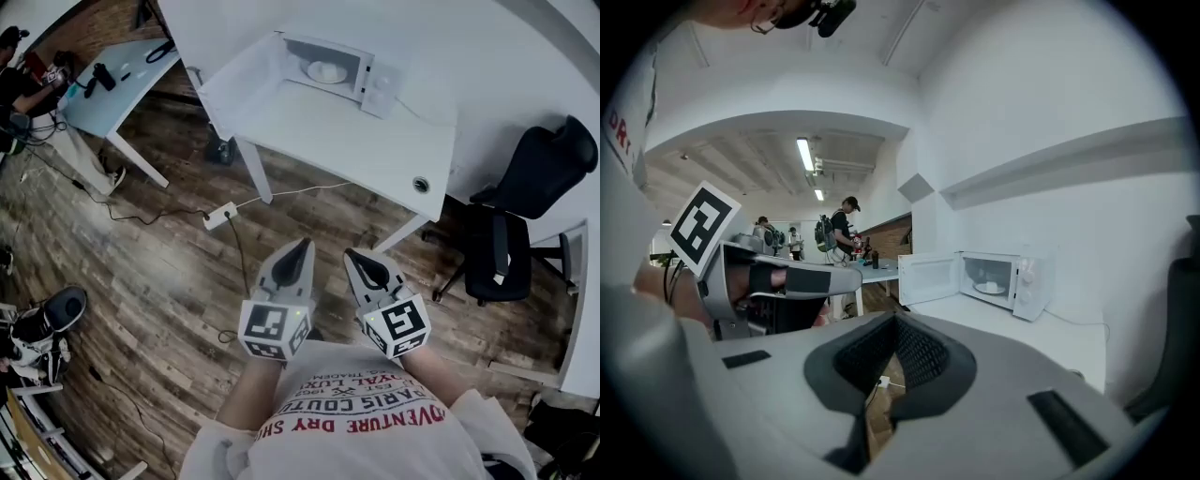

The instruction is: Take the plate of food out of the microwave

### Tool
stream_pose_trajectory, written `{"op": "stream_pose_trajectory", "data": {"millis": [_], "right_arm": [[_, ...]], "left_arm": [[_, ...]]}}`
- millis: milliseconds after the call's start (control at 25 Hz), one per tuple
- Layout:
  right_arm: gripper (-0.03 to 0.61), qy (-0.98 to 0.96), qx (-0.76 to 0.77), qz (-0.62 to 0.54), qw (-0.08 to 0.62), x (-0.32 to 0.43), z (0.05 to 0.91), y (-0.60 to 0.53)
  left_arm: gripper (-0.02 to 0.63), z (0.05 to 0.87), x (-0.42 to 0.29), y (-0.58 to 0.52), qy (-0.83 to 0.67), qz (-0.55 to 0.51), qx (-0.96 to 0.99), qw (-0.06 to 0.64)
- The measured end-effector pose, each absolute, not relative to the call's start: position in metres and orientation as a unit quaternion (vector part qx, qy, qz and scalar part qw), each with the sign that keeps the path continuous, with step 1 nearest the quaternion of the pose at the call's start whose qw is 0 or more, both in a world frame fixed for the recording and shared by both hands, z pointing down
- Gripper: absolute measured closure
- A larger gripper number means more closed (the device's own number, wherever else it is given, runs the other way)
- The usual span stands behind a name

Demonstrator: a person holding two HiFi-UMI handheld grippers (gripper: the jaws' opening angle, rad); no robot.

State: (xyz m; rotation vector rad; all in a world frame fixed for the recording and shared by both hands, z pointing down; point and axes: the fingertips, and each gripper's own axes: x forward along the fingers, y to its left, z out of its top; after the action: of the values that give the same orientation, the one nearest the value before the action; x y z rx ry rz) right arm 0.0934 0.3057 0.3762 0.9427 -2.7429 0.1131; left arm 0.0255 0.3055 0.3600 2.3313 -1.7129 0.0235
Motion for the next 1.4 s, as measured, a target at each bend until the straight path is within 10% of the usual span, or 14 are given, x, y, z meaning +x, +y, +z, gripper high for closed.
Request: {"op": "stream_pose_trajectory", "data": {"millis": [1400], "right_arm": [[0.575, -0.907, 0.402, 0.077, 0.1, 0.017, 0.39, -0.127]], "left_arm": [[0.606, 0.391, -0.07, -0.114, -0.549, 0.048, 0.819, 0.162]]}}
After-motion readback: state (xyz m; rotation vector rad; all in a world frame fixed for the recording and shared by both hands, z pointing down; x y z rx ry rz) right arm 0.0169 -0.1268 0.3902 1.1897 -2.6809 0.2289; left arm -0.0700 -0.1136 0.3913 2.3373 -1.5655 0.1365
